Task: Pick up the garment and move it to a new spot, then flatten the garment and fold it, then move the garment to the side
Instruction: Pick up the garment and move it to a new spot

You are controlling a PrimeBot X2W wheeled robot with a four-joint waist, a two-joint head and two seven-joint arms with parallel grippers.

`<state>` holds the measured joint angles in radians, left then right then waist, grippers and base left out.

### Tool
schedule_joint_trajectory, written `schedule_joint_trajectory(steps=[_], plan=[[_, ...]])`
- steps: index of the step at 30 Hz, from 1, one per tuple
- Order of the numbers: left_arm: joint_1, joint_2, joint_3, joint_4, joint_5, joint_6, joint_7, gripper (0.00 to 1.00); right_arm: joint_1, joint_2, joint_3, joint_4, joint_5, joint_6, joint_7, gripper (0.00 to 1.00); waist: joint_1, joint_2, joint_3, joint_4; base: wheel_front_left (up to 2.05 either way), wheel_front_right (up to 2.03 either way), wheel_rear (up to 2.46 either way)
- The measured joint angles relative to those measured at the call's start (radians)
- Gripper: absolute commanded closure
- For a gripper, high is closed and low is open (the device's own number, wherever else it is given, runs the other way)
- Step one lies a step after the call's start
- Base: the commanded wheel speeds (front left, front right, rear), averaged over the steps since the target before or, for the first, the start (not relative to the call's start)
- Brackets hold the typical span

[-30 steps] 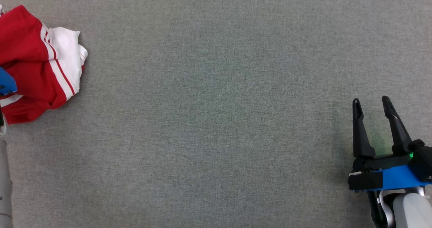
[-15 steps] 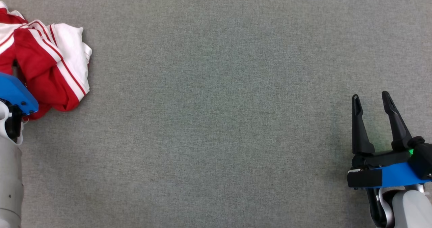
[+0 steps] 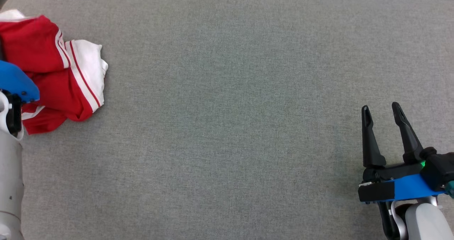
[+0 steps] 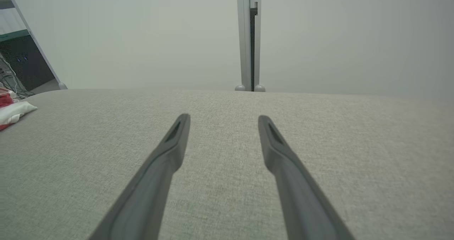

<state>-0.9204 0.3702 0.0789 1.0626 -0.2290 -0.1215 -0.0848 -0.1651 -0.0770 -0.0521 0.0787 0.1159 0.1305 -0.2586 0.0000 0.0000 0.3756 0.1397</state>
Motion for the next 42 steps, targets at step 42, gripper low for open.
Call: schedule_joint_trajectory(steps=[42], plan=[[0.085,-0.193,-0.617,-0.608,-0.149,-0.008,-0.052,1.0,0.048,0.027,0.028,0.04,0.15,0.0,-0.004,0.0,0.0,-0.0001,-0.127,-0.372,0.0,0.0,0.0]])
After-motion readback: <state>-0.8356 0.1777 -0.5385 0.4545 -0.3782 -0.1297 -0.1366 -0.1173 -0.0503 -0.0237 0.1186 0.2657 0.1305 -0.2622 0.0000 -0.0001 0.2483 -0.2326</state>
